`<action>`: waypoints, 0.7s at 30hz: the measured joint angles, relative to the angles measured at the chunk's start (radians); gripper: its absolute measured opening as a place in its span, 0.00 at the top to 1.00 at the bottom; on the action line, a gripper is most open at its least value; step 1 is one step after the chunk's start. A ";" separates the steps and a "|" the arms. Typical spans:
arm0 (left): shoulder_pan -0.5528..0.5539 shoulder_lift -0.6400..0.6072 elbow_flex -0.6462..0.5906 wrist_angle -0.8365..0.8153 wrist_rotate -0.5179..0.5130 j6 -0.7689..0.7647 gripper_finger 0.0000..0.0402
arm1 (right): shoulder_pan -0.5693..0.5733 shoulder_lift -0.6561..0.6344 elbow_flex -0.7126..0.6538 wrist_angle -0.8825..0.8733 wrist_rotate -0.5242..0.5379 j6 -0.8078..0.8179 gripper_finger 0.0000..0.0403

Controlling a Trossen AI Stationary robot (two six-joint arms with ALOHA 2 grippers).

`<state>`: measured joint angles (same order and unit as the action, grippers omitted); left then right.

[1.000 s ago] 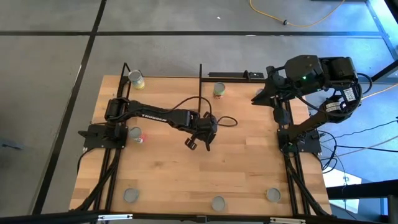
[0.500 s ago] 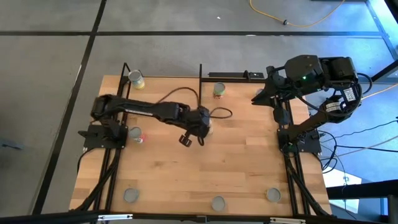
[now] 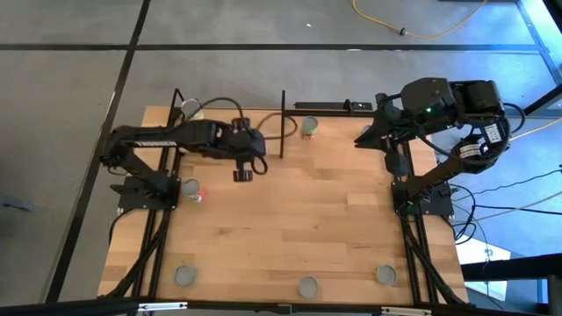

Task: Pick and place cans onto a shelf
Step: Put the canned orange on the shelf

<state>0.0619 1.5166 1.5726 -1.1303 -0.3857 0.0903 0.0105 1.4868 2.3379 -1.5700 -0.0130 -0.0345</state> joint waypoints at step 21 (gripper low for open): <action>0.428 -0.005 0.000 -0.211 0.017 -0.379 1.00 | 0.000 0.011 0.000 0.000 0.073 -0.026 0.88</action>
<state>0.4894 1.5112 1.5726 -1.3414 -0.3689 -0.2887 0.0105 1.4975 2.3379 -1.5703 0.0597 -0.0608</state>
